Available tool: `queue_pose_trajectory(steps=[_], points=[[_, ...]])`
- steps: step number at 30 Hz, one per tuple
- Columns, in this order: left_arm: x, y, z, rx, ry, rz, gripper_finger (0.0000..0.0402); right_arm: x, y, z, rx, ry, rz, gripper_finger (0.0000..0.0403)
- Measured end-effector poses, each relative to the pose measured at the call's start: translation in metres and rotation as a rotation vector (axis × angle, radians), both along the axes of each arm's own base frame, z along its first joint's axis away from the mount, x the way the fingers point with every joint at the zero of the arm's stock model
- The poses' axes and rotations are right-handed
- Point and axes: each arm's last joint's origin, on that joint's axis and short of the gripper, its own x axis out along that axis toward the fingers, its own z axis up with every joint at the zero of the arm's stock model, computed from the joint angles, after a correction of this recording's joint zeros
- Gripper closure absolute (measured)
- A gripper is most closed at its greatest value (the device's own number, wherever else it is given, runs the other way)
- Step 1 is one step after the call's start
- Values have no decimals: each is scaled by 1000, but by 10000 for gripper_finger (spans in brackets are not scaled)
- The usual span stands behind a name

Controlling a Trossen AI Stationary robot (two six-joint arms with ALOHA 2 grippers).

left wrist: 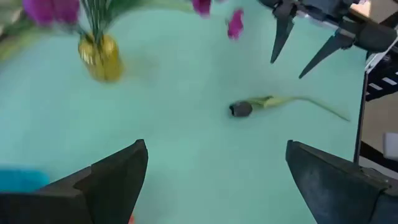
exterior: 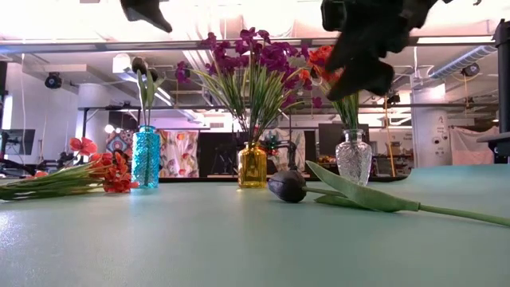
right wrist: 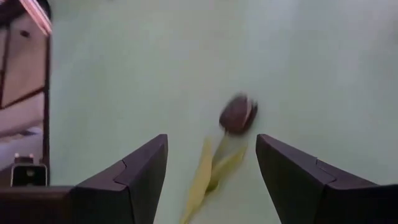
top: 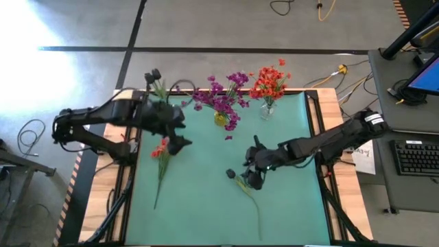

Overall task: Sort flowers into vase by color
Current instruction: Put the orange flowers into the transparent vase

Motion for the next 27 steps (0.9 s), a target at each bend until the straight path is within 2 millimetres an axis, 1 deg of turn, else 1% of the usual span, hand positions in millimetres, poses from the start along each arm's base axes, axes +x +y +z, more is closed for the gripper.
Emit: queue_pose_trajectory(steps=[5, 8, 11, 14, 19, 23, 27], points=[[-10, -36, -7, -63, 72, 72, 35, -1, 20, -5, 22, 138, -5, 167], [-15, -55, -14, -97, 97, 99, 35, -3, 36, -8, 27, 168, 23, 169], [-18, -72, -28, -127, 146, 139, 35, -6, 50, -6, 32, 158, 58, 170], [-23, -85, -48, -155, 203, 177, 35, -11, 62, -5, 51, 160, 68, 170], [-31, -94, -87, -185, 311, 291, 35, -20, 77, -4, 70, 158, 76, 170], [-39, -94, -121, -187, 381, 395, 35, -25, 84, -4, 69, 152, 60, 170], [-44, -92, -154, -190, 413, 482, 35, -27, 88, -4, 61, 139, 42, 170]])
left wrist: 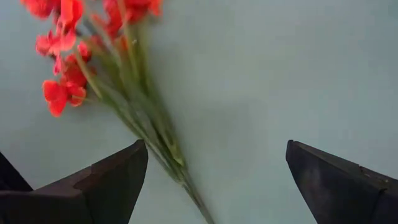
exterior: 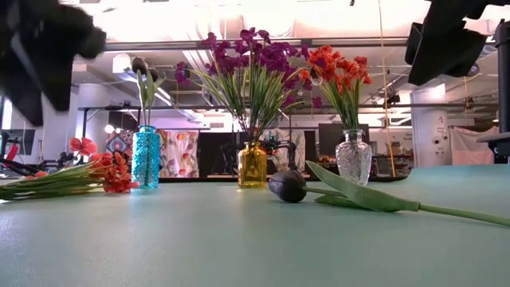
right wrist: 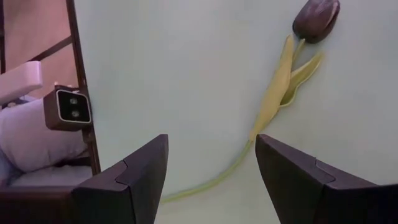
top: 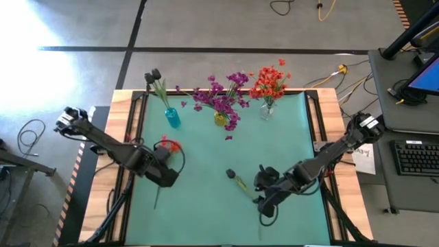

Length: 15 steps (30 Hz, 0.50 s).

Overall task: Sort flowers into vase by color
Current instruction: Put the orange flowers into the transparent vase

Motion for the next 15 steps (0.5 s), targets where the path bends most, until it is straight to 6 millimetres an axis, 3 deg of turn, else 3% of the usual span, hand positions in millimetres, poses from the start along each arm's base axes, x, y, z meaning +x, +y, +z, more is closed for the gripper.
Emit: queue_pose_trajectory(steps=[5, 15], points=[[-8, 4, -35, 31, 70, 63, 35, 1, 0, 0, -7, -13, -15, 170], [-14, 9, -71, 117, 164, 119, 42, 1, -1, 0, -23, -24, -30, 170]])
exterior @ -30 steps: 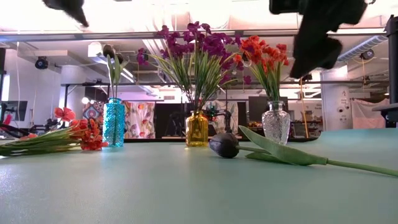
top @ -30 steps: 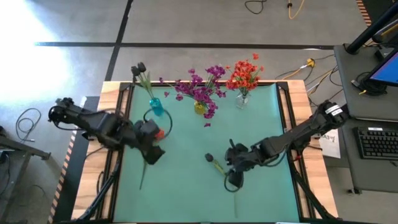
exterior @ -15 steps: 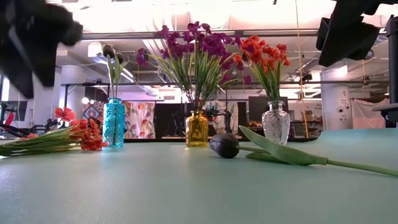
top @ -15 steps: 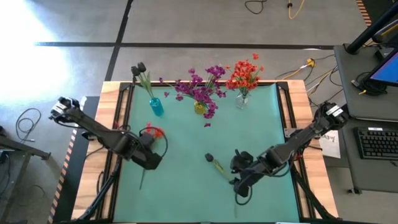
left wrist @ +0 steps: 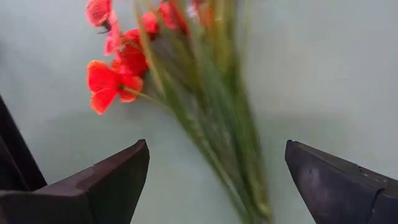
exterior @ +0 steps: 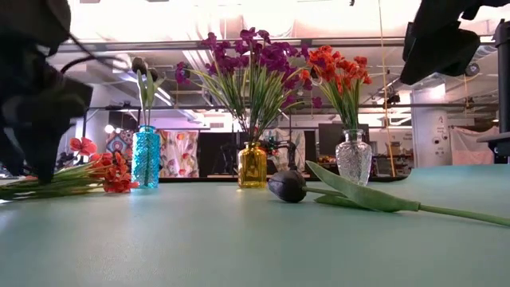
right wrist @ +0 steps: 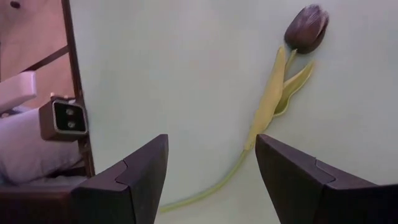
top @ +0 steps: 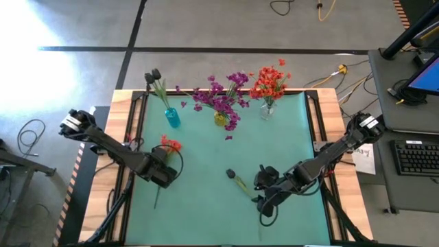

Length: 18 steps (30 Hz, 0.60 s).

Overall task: Sort flowers into vase by color
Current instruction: Put the orange flowers into the transparent vase

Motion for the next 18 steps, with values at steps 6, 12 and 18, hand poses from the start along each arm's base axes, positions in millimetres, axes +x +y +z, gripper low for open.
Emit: queue_pose_trajectory(steps=[6, 12, 18], points=[[4, -2, -23, -29, -51, 4, 72, 0, 0, 0, -5, -4, -6, 170], [7, -4, -33, -26, -64, 4, 119, 1, -1, 0, -15, -17, -17, 170], [14, -7, -27, -8, -69, -24, 180, 1, -1, 0, -18, -20, -21, 170]])
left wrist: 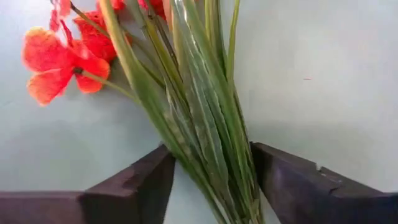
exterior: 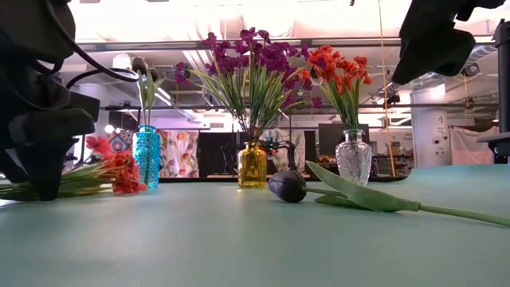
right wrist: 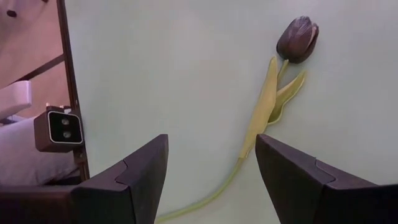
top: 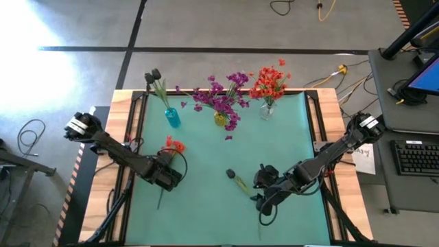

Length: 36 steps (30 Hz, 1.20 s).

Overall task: Sort flowers into vase by color
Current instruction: Put the orange flowers into the transparent vase

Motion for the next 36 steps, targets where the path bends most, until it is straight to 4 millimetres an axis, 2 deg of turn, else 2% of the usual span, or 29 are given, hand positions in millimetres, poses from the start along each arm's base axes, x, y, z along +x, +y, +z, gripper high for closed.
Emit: queue_pose_trajectory(steps=[12, 16, 19, 23, 27, 31, 36], points=[[2, -1, 3, 16, -1, -31, 331, 0, -1, 0, -19, -12, -17, 170], [5, -2, 6, 18, 4, -89, 380, 0, -1, 0, -19, -12, -17, 170], [11, -6, 14, 12, -15, -141, 396, 0, -1, 0, -19, -12, -17, 170], [23, -11, 31, 21, -71, -241, 396, 0, -1, 0, -64, -31, -18, 170], [40, -18, 57, 91, -220, -373, 400, -3, -1, -4, -201, -82, -66, 170], [59, -26, 90, 197, -438, -557, 401, -6, -3, -14, -266, -121, -113, 170], [78, -35, 126, 337, -763, -766, 401, 0, 0, -22, -265, -333, -94, 170]])
